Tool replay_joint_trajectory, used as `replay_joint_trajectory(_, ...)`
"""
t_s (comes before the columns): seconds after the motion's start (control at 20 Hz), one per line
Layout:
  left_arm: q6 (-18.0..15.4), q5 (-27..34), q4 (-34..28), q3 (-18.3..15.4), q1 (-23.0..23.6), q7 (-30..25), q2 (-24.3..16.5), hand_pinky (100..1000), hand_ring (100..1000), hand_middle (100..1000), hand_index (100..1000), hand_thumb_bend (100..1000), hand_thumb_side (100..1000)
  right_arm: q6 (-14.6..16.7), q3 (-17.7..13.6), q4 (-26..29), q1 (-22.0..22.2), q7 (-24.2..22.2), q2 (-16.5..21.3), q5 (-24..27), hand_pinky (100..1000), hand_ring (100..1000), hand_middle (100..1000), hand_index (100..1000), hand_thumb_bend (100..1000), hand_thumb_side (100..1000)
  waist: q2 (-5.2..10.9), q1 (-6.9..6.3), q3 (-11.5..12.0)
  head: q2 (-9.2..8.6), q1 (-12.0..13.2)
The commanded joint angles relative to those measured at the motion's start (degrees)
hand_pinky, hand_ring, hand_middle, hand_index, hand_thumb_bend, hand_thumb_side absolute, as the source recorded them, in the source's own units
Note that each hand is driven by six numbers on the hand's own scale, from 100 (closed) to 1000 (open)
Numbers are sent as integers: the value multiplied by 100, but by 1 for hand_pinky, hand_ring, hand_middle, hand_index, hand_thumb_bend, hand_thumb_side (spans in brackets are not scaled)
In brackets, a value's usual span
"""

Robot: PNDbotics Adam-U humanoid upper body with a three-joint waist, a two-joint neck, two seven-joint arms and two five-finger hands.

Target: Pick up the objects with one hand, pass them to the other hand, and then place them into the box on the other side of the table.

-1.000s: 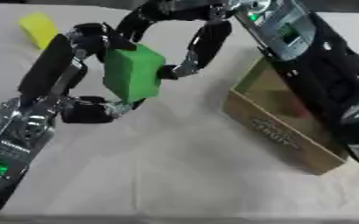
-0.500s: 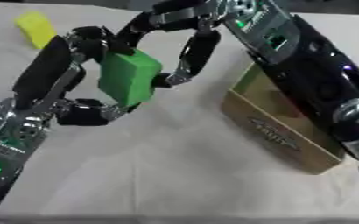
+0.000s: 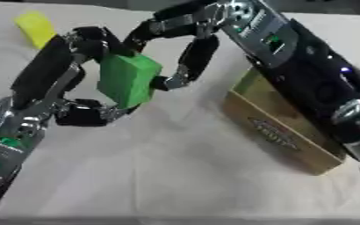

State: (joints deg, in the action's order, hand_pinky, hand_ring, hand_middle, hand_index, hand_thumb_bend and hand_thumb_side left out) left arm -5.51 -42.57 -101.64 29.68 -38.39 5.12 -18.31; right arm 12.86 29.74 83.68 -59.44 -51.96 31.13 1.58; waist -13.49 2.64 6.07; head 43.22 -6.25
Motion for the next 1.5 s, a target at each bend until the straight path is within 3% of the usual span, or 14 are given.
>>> replay_joint_trajectory(0.05, 17, 1, -155, 14, -156, 4, 77, 453, 411, 340, 551, 100, 100, -190, -35, 187, -97, -1, -15, 190, 1000, 807, 513, 677, 100, 328, 16, 42, -7, -9, -2)
replay_joint_trajectory(0.35, 195, -83, -101, -18, -112, 1, 72, 479, 428, 360, 572, 100, 100, -485, -142, 275, -74, -1, 17, 348, 1000, 754, 443, 585, 100, 368, 13, 27, -19, -6, 1)
replay_joint_trajectory(0.6, 310, -149, -80, -39, -92, 14, 71, 503, 452, 387, 599, 100, 100, -611, -211, 317, -63, -1, 38, 393, 1000, 725, 403, 539, 100, 349, 9, 17, -28, -2, -9)
replay_joint_trajectory(0.8, 433, -274, -57, -47, -74, -38, 63, 560, 504, 449, 664, 208, 100, -646, -251, 305, -46, -1, 55, 366, 1000, 707, 384, 519, 100, 371, 4, 7, -33, -2, -15)
replay_joint_trajectory(1.1, 505, -337, -73, -44, -67, -42, 66, 563, 507, 455, 671, 220, 100, -655, -264, 301, -40, -1, 59, 364, 1000, 704, 381, 515, 100, 378, 1, 3, -34, -3, -19)
replay_joint_trajectory(1.15, 508, -341, -74, -45, -67, -42, 66, 582, 529, 479, 706, 274, 100, -655, -264, 301, -39, -1, 60, 363, 1000, 700, 375, 509, 100, 387, 1, 3, -34, -3, -19)
replay_joint_trajectory(1.2, 524, -369, -78, -62, -64, -30, 61, 667, 633, 579, 783, 414, 100, -659, -270, 295, -32, -1, 69, 358, 1000, 691, 362, 494, 100, 390, 3, 1, -34, -10, -21)
replay_joint_trajectory(1.5, 604, -591, -117, -98, -56, 103, 59, 721, 703, 642, 832, 557, 133, -673, -283, 281, -4, -1, 89, 340, 996, 678, 345, 472, 100, 388, 8, 2, -35, -25, -26)
